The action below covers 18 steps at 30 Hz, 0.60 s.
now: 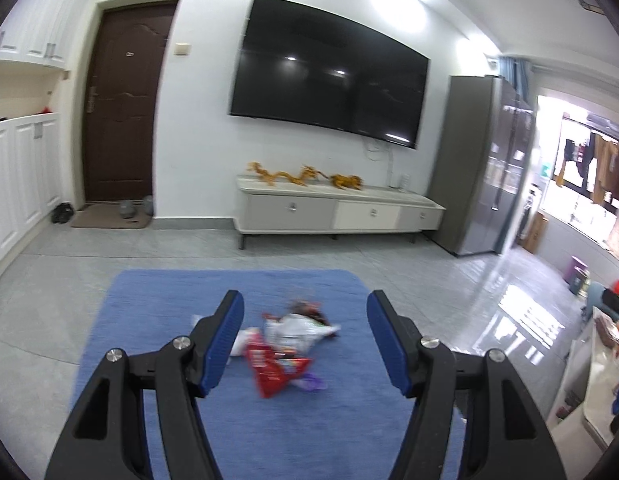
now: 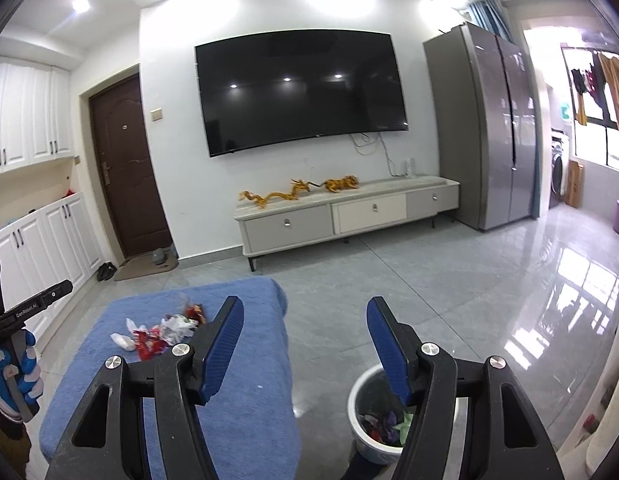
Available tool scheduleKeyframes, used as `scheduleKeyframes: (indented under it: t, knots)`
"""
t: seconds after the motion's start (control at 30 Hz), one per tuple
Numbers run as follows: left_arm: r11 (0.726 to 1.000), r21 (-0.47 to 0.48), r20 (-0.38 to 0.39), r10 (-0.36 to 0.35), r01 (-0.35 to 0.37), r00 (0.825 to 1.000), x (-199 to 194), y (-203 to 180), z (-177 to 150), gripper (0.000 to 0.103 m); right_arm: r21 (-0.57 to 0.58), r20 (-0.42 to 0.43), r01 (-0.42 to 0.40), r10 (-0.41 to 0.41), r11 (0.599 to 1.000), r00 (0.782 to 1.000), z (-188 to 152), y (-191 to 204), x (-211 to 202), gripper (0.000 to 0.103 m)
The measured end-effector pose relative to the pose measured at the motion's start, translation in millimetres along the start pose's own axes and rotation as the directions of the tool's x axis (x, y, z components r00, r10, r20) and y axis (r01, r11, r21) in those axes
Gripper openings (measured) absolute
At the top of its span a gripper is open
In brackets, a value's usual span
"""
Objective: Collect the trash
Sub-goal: 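Move both open tools back over the remaining wrappers on the rug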
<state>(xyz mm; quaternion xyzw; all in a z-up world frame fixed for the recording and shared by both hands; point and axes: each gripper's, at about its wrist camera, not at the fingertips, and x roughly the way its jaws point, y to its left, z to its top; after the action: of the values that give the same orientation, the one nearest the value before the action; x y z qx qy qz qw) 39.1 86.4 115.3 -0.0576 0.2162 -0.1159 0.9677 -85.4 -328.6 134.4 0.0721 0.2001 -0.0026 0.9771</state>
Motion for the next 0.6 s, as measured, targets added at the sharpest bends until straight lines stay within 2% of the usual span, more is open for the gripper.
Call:
scheduleKeyframes:
  t: [0.2, 0.33, 0.6]
  knots:
    - [0.995, -0.053, -0.001, 0.086, -0.085, 0.996, -3.1, 58.3, -4.7, 0.062, -0.026, -0.016, -0.055, 0.055, 0.998, 0.998, 5.6, 27.7, 25.0, 0.062]
    - [0.991, -0.089, -0.022, 0.099, -0.101, 0.995, 4.4, 87.3, -13.3, 0.062, -0.04, -0.053, -0.101, 0.099, 0.994, 0.994, 3.4, 43.3, 51.4, 0.062]
    - [0.978, -0.141, -0.119, 0.135, -0.151, 0.984, 40.7, 124.4, -39.7, 0.062, -0.042, -0.171, -0.214, 0.204, 0.976, 0.964, -17.6, 69.8, 107.9, 0.062]
